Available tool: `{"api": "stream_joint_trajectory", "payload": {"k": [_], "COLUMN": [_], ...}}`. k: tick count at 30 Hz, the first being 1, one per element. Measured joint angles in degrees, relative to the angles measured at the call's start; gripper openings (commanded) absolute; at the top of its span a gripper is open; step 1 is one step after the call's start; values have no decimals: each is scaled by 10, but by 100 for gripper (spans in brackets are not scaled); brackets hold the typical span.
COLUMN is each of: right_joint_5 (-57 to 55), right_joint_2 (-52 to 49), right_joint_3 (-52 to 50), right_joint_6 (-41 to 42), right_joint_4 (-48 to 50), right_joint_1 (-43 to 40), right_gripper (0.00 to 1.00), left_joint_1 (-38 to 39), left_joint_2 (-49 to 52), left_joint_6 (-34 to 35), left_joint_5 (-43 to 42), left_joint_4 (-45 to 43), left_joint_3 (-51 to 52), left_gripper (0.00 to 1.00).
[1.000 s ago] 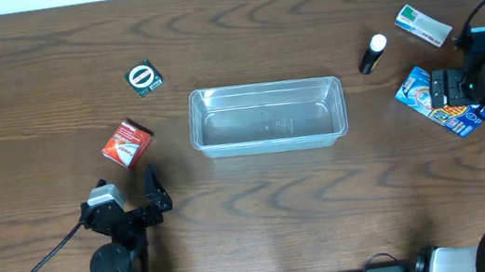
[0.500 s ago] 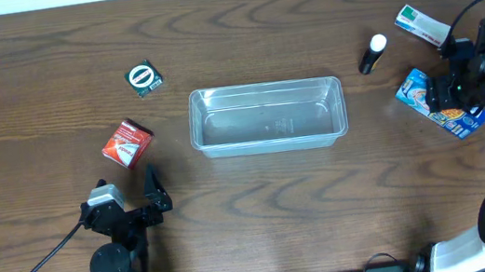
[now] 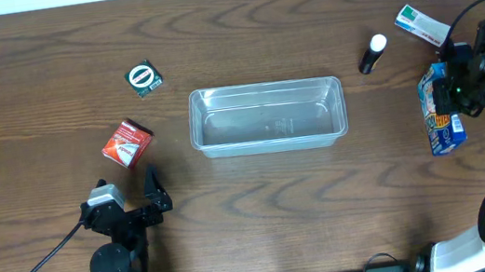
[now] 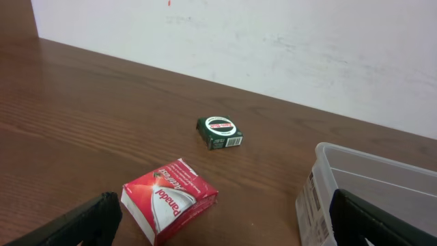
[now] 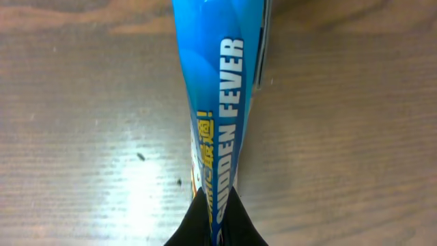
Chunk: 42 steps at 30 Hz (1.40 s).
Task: Pack container
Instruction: 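Carry the blue box over the container and lower it inside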
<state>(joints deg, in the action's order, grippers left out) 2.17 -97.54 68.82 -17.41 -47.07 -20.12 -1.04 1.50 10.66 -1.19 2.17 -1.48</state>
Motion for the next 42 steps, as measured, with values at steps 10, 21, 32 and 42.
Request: {"api": "stream_joint_trajectory", "payload": {"k": [10,21,32,42], "right_joint_5": [23,143,93,88], "right_joint_2": [142,260,112,28], "right_joint_3": [122,173,168,166], "right_joint_6": [-40,-289,-382,-401], "right_joint_4": [-116,-73,-44,-38], "right_joint_1": [34,309,411,414], "right_gripper": [1,1,1,1], "left_joint_1": [0,0,0,0], "left_joint_2": [0,0,0,0], "left_joint_6": [0,0,0,0], "left_joint_5": [0,0,0,0], "left_joint_4": [0,0,0,0], "left_joint_3": [0,0,0,0], "left_gripper": [98,98,98,98]}}
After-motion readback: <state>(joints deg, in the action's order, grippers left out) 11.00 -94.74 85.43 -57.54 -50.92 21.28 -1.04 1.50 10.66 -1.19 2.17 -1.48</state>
